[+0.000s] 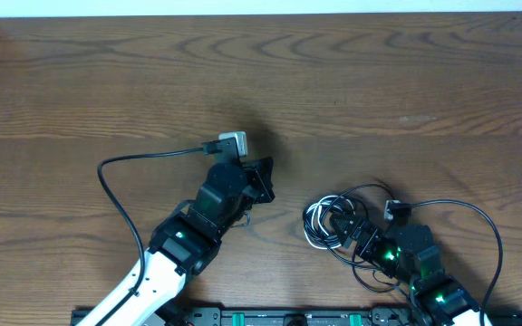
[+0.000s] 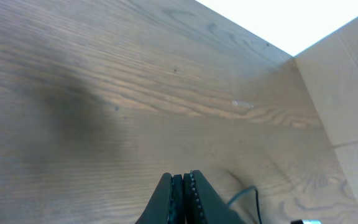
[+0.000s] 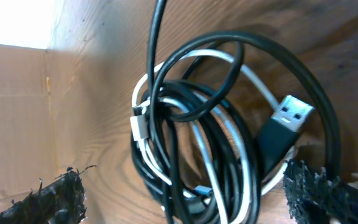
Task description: Untangle cables
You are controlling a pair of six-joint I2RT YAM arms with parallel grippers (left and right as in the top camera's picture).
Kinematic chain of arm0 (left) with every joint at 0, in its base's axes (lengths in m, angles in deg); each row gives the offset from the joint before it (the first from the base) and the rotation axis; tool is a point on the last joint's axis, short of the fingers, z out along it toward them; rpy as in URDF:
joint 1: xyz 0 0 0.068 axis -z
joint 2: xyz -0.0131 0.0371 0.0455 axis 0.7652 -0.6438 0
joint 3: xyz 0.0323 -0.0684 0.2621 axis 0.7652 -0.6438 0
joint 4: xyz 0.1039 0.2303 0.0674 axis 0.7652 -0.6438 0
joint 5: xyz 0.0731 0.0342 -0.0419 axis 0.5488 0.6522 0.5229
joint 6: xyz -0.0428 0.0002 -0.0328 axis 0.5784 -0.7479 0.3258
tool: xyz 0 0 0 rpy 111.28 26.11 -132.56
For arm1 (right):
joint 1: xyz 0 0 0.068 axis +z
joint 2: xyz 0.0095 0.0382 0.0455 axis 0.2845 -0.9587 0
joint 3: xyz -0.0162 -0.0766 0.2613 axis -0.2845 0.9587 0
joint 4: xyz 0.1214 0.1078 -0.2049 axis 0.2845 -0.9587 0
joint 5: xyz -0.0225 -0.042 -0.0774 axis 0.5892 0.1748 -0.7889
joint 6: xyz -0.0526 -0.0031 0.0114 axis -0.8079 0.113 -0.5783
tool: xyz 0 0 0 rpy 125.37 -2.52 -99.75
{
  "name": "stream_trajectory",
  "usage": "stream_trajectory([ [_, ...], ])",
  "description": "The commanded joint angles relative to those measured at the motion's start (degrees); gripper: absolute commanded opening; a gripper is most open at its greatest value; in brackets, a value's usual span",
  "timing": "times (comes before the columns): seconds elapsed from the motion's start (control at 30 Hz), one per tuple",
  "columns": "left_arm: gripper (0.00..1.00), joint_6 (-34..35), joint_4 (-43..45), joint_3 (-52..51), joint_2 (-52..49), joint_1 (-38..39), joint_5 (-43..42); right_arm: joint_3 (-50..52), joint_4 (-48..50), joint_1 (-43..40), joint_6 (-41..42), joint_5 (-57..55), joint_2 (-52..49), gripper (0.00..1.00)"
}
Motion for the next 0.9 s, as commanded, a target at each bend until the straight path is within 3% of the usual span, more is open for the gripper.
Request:
stream_trajectory([
  [0.0,0.08,-1.9,0.0,0.7,2.2,-2.4,1.6,0.0,-1.2,0.5,-0.8,-3.4,0.2,0.99],
  [0.27,0.08,-2.8,-1.9,0.7,5.6,-7.3,1.6,0.0,-4.4,0.5,-0.8,-4.9,0.2,0.99],
  [0.43,0.08,-5.8,-5.1,0.7,5.4,-7.6,1.6,0.0,-4.4,0.5,-0.8,-4.9,0.2,0.99],
  [0.87,0.08,-5.7,-6.6,0.7,4.4,-7.6,1.8,0.0,-4.4,0.5,-0.8,-4.9,0.2,0.99],
])
